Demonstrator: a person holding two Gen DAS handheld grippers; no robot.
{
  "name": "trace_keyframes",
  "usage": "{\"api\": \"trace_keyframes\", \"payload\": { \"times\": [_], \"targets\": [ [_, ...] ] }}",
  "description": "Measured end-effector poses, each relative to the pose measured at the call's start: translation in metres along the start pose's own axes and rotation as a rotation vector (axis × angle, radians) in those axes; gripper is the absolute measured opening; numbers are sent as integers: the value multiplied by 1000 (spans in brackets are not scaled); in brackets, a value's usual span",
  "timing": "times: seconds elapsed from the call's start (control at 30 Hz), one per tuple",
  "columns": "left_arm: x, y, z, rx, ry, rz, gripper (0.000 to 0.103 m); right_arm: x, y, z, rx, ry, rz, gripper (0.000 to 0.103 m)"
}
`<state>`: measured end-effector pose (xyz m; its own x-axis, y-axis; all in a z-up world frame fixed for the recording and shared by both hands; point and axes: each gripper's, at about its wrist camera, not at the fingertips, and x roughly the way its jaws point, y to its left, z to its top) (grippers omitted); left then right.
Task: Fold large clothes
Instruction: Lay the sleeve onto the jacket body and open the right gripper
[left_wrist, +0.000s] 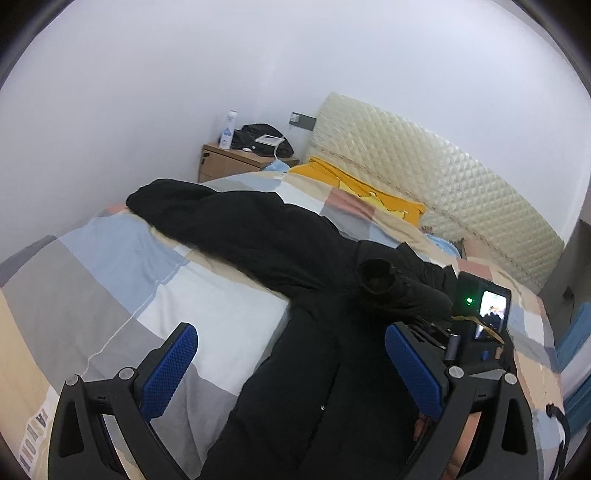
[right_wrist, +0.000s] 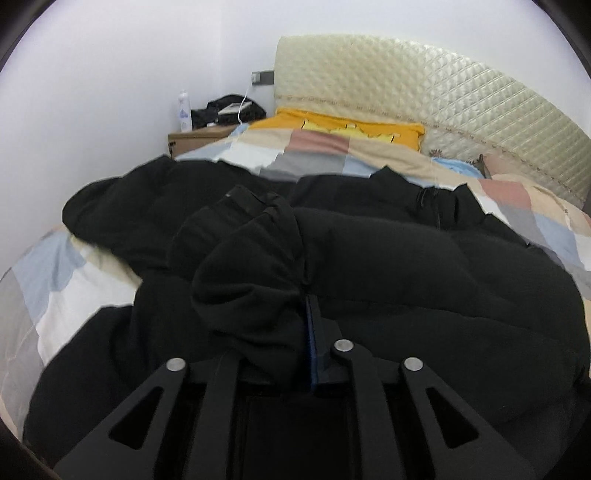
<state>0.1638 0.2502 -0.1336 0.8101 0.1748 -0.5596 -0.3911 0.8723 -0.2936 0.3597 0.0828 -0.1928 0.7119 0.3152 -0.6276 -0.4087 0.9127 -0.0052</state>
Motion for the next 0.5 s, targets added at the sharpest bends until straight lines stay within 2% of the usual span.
{"api": "trace_keyframes", "payload": {
  "times": [0.07,0.13,0.17,0.23,0.37,0.5],
  "targets": [
    [2,-2,-2,10,6,2,103,0,-1,0,7,12,28,30],
    [4,-4,-3,16,12,4,103,-3,-1,1,1,29,61,51],
    [5,-4,-3,16,14,2,103,-9,1,2,-17,21,68,55],
    [6,-6,-4,21,17,0,103,-23,-1,4,-5,-8,92,76],
    [4,-12,-6,52,11,4,103,-56,-14,12,17,-73,121,77],
    [-1,-22,-8,89,-16,12,103,-90,-31,19,-8,-119,80,77]
  ]
}}
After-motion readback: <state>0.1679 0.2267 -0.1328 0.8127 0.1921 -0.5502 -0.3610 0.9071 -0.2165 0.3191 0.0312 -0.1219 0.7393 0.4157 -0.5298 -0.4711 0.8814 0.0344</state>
